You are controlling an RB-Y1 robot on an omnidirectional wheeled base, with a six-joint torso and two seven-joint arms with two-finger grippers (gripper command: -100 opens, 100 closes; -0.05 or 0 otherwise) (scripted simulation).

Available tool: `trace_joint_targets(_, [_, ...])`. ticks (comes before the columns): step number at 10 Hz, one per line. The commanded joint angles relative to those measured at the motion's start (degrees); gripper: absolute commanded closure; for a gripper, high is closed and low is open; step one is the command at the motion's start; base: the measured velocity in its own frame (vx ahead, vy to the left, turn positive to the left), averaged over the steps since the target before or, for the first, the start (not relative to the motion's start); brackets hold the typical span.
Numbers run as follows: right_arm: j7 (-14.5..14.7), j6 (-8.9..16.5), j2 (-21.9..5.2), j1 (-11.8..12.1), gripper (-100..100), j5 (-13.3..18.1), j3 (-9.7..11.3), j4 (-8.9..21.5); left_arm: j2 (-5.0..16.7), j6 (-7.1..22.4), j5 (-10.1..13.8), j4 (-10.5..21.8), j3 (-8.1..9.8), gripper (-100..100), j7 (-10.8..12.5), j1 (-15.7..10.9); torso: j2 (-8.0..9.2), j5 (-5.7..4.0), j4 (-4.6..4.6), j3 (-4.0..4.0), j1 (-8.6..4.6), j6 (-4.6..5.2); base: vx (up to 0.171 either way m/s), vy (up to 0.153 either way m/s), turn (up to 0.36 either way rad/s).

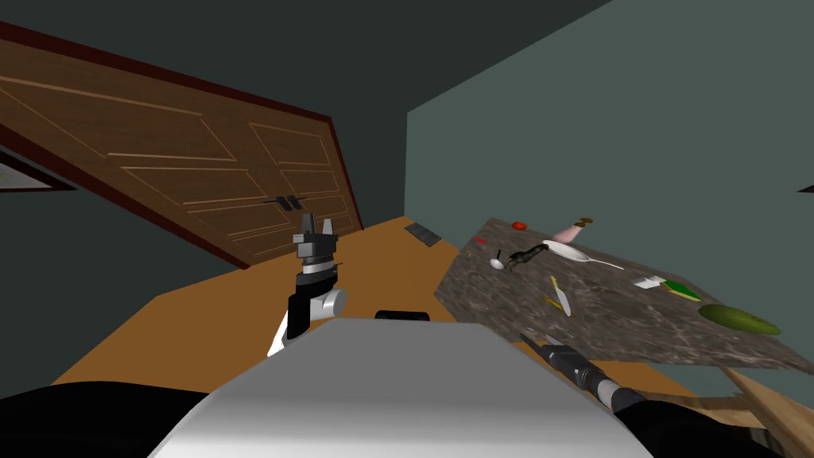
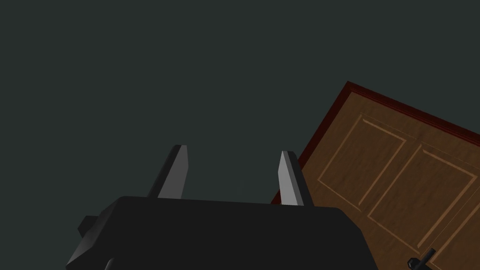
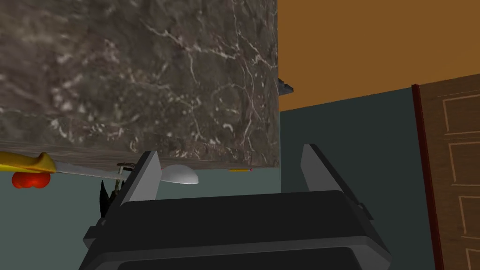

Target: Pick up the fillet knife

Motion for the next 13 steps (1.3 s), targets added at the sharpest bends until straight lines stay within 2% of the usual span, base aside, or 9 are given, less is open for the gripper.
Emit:
trace_joint_targets(1, [0.79, -0.1, -2.86, 1.3, -100, 1.05, -0.18, 2.86, 0.0, 0.0, 0.0, 0.0, 0.0, 0, 0.0, 0.0, 0.0, 0.0, 0.0, 0.0, 0.0, 0.0, 0.091, -0.008, 0.088])
trace_joint_targets(2, [0.79, -0.1, -3.1, 1.3, -100, 1.05, -0.18, 3.11, 0.0, 0.0, 0.0, 0.0, 0.0, 0, 0.0, 0.0, -0.06, 0.0, -0.01, -0.03, -0.03, -0.02, 0.069, -0.01, 0.054])
trace_joint_targets(3, [1.33, 0.01, -5.25, 2.51, -100, 1.91, -0.31, 5.16, 0.0, 0.0, 0.0, 0.0, 0.0, 0, 0.0, 0.0, -0.01, -0.01, 0.0, -0.01, -0.04, -0.01, 0.079, -0.023, 0.074])
trace_joint_targets(4, [1.33, 0.01, -5.56, 2.51, -100, 1.91, -0.31, 5.16, 0.0, 0.0, 0.0, 0.0, 0.0, 0, 0.0, 0.0, -0.03, -0.01, 0.0, -0.01, -0.09, -0.02, 0.073, -0.024, 0.069])
trace_joint_targets(6, [2.2, 0.14, -9.53, 4.65, -100, 3.49, -0.16, 8.49, 0.0, 0.0, 0.0, 0.0, 0.0, 0, 0.0, 0.0, -0.06, -0.02, -0.01, -0.03, -0.09, -0.03, 0.111, -0.031, 0.124])
trace_joint_targets(7, [2.2, 0.14, -10.2, 4.65, -100, 3.49, -0.16, 8.84, 0.0, 0.0, 0.0, 0.0, 0.0, 0, 0.0, 0.0, -0.22, -0.04, -0.04, -0.12, -0.16, -0.04, 0.114, -0.041, 0.048])
trace_joint_targets(9, [2.8, 0.15, -13.92, 6.44, -100, 4.87, 0.5, 11.85, 0.0, 0.0, 0.0, 0.0, 0.0, 0, 0.0, 0.0, -0.11, -0.03, -0.03, -0.07, -0.15, -0.03, 0.1, -0.055, 0.096])
trace_joint_targets(10, [2.8, 0.15, -14.3, 6.44, -100, 4.87, 0.5, 11.85, 0.01, 0.0, 0.0, 0.0, 0.01, 0, 0.0, 0.0, -0.16, -0.05, -0.03, -0.09, -0.23, -0.02, 0.089, -0.06, 0.042])
trace_joint_targets(13, [3.23, -0.02, -19.07, 8.48, -100, 6.52, 2.07, 15.16, 0.01, 0.0, 0.0, 0.0, 0.01, 0, 0.0, 0.0, -0.18, -0.06, -0.04, -0.1, -0.22, -0.03, 0.113, -0.07, 0.085])
